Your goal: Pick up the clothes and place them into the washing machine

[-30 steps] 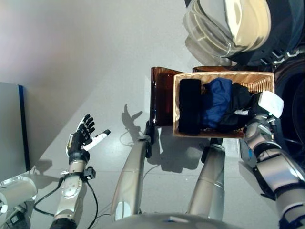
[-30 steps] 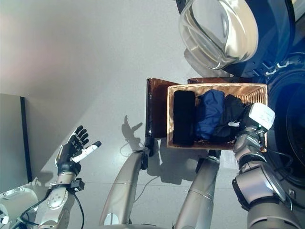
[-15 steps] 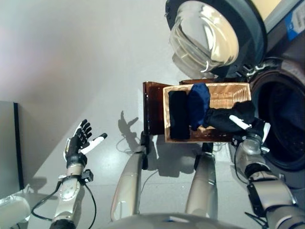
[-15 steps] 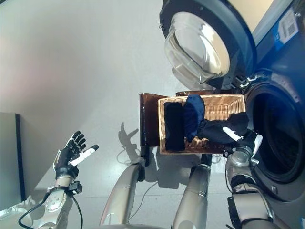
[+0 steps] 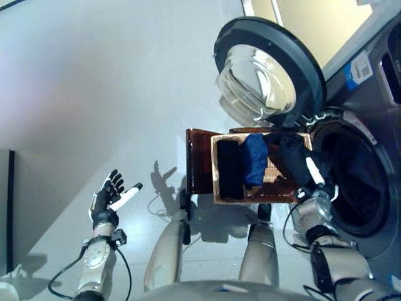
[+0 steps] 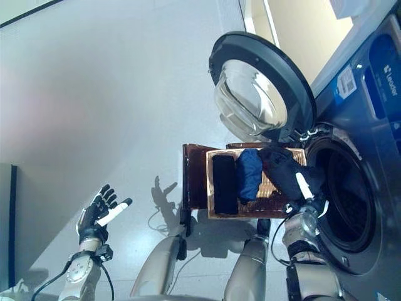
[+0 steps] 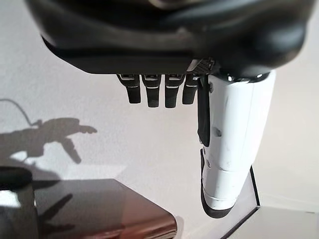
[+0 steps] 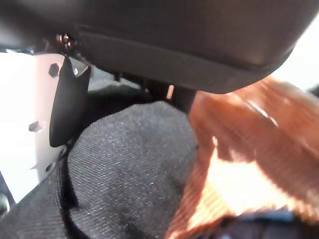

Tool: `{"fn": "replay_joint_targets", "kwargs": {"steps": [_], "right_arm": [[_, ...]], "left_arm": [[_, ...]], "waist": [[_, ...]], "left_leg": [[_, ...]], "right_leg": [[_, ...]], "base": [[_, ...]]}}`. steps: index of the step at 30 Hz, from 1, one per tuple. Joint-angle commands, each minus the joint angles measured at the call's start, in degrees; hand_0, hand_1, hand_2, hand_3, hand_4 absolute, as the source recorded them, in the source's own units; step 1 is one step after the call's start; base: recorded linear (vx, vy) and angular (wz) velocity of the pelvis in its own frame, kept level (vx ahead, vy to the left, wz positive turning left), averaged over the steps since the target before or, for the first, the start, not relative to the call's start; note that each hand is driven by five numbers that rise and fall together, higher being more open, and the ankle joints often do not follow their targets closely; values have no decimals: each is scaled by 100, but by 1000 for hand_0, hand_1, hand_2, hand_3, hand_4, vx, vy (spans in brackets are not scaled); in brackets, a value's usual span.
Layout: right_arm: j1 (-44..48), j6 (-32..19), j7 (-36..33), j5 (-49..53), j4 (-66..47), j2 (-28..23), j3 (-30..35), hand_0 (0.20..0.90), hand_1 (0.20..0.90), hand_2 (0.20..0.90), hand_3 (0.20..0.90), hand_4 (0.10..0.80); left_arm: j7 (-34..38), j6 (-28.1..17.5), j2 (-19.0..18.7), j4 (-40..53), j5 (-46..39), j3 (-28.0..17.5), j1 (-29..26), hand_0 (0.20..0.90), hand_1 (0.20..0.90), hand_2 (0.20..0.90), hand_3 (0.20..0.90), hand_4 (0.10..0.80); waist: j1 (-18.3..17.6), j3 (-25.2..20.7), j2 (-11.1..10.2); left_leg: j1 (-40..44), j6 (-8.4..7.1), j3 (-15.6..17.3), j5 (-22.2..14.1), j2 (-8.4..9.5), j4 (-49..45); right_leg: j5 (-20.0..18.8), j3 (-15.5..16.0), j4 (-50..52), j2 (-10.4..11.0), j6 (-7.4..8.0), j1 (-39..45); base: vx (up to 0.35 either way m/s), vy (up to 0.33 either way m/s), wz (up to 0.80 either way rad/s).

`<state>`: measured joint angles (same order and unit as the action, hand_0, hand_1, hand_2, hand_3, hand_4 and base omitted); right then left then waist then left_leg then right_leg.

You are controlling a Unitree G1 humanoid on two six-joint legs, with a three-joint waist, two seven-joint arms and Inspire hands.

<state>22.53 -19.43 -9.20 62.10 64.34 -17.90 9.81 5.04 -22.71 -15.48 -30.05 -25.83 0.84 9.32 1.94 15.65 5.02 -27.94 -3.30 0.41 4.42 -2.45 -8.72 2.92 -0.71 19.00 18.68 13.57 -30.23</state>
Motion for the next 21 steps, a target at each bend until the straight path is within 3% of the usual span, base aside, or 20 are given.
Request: {"fn": "replay_joint_targets", "kwargs": {"steps": [1,5,10,15,21], "right_arm": [[-101,-843,401,1108,-295,139,431,200,200,200,200,300],[-202,-1163,570,1911,-346,674,755,200,200,200,200,300],[-144,-1366,610,2155,-387,840,842,200,200,200,200,300],[137,-1689,504,2383,-426,749,1146,200,200,200,200,300],[489,-1915,255,2326,-430,256,1471,200,200,200,200,300]], "left_arm": [[124,-377,-159,-55,-236,-286,-102,900,900,900,900,800],[158,-426,-29,-190,-358,-197,-147,900,900,900,900,800],[190,-469,9,-201,-404,-152,-153,900,900,900,900,800],[210,-515,-12,-87,-390,-65,-73,900,900,900,900,800],[190,-499,-132,-47,-294,65,-41,900,900,900,900,800]], "waist": [[3,-180,-83],[-64,-207,-31],[-79,-215,32],[-37,-221,114],[17,-277,153]], "left_leg": [[40,-121,-43,-180,52,-34],[18,-108,-4,-218,73,-98],[-34,-97,2,-239,85,-138],[-69,-85,7,-242,93,-154],[-78,-89,-6,-223,98,-100]], "right_leg": [[-984,124,-629,128,-319,43],[-970,74,-648,122,-318,20],[-961,38,-640,125,-320,-27],[-943,22,-636,122,-321,-46],[-946,20,-650,115,-308,-71]], "base": [[0,0,0],[9,5,0],[-1,1,-1],[8,1,0],[1,-2,1]]}}
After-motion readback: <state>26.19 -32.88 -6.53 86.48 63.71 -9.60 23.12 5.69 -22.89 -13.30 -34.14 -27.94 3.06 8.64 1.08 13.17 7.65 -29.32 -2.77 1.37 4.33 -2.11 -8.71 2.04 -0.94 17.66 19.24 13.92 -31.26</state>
